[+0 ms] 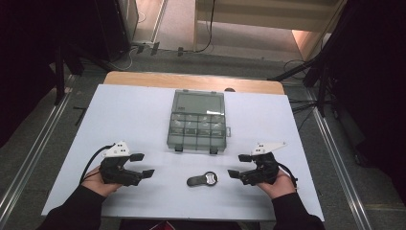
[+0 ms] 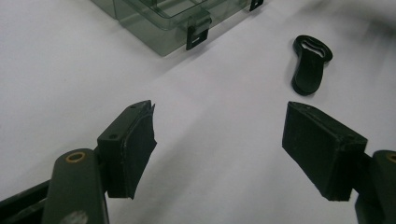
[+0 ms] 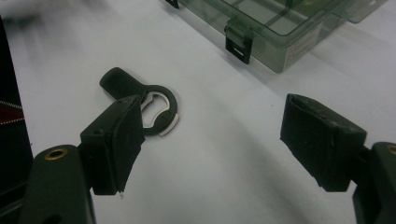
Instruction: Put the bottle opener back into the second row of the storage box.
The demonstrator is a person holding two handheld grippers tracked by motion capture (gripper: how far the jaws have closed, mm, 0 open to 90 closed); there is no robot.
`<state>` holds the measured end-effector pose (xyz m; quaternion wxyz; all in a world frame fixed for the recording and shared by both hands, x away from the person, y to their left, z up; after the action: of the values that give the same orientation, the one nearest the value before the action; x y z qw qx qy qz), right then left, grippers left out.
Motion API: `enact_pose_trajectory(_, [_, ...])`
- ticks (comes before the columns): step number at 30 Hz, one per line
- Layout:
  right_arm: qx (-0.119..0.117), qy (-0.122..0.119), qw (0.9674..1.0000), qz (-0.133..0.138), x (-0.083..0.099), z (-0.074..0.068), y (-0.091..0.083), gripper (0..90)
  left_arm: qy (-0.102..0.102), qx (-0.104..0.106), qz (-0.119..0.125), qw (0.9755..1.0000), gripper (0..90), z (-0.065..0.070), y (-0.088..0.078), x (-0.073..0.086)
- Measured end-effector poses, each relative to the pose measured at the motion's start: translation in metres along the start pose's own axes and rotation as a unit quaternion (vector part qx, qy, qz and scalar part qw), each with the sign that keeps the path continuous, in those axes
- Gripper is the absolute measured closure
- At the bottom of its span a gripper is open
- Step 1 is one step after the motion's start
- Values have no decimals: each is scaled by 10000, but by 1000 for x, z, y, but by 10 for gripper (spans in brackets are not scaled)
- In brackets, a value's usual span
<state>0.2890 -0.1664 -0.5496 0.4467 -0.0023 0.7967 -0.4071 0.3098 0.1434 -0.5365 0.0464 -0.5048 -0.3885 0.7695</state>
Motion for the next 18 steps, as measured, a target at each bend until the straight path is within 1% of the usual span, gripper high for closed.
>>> enact_pose_trajectory(4, [-44,-76,9999,-71,-1,-1,4,227,-8,13,3,10000,252,0,0,0])
enact_pose_trajectory(5, [-39,-73,9999,-76,-2,-2,5,227,-8,13,3,10000,253,0,0,0])
enact_pose_trajectory(8, [1,-165,9998,-79,-3,0,7,227,-5,1,8,10000,253,0,0,0])
enact_pose_trajectory(14, [38,-174,9998,-96,-7,3,9,226,-2,-13,-5,10000,252,0,0,1])
enact_pose_trajectory(15, [56,-180,9998,-118,-8,4,9,226,2,-18,-7,10000,252,0,0,1])
enact_pose_trajectory(16, [52,-128,9998,-145,-8,4,10,225,-2,-8,1,10000,252,0,0,0])
enact_pose_trajectory(18, [48,-142,9997,-192,-10,6,12,225,-7,-3,0,10000,252,0,0,0])
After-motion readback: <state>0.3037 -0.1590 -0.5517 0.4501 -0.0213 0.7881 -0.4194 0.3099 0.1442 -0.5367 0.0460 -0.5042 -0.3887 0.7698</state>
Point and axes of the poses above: each handheld gripper's, and its own axes: y roughly forward along the jaws, x roughly out of its underside, z roughly to its right, the point moved 10 cm from there along y, roughly forward along the jaws
